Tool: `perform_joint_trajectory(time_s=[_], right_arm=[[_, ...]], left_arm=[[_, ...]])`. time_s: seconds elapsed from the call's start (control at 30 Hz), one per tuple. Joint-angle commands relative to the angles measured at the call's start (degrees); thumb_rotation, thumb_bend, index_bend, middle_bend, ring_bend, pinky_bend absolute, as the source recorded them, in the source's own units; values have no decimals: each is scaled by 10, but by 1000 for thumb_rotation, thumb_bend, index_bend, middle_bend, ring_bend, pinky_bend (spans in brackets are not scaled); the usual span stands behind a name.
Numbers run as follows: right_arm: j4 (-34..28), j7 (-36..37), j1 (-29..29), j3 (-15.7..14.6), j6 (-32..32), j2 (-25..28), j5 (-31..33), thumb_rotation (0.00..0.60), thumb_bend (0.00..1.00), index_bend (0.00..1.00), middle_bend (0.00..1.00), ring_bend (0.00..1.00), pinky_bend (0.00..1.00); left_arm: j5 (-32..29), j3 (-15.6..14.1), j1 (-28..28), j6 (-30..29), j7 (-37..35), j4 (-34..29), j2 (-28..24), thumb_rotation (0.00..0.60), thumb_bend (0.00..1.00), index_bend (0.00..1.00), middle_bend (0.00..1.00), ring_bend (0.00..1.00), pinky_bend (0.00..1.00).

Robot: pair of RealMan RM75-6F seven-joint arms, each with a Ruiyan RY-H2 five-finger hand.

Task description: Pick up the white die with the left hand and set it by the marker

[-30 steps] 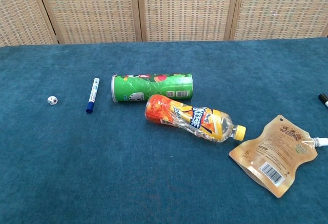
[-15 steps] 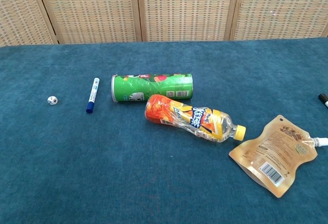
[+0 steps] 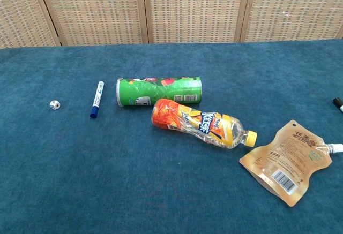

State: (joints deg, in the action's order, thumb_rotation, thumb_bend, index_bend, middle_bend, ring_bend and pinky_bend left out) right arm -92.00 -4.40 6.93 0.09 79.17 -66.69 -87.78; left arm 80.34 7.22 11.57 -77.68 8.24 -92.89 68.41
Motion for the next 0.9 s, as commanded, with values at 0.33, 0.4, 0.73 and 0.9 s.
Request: perform_joint_trajectory(time_s=[0.33, 0.4, 0.73, 0.9], right_arm=[[-7, -7, 1, -4, -5, 6, -1, 600, 208, 0, 0, 0, 0], [-7, -5, 1, -4, -6, 7, -1, 600, 208, 0, 0, 0, 0], [-7, 4, 1, -3, -5, 11, -1, 600, 208, 0, 0, 0, 0], [-8, 11, 1, -3, -4, 13, -1, 600, 208, 0, 0, 0, 0]], left_arm=[[-83, 33, 111, 176, 12, 66, -32, 600, 241, 250, 0, 0, 0], [-101, 35, 129, 206, 16, 87, -21, 600, 245, 279, 0, 0, 0], [-148, 38, 178, 254, 50, 154, 34, 600, 275, 364, 0, 0, 0], [-170, 34, 203, 282, 75, 175, 56, 600, 281, 386, 0, 0, 0]])
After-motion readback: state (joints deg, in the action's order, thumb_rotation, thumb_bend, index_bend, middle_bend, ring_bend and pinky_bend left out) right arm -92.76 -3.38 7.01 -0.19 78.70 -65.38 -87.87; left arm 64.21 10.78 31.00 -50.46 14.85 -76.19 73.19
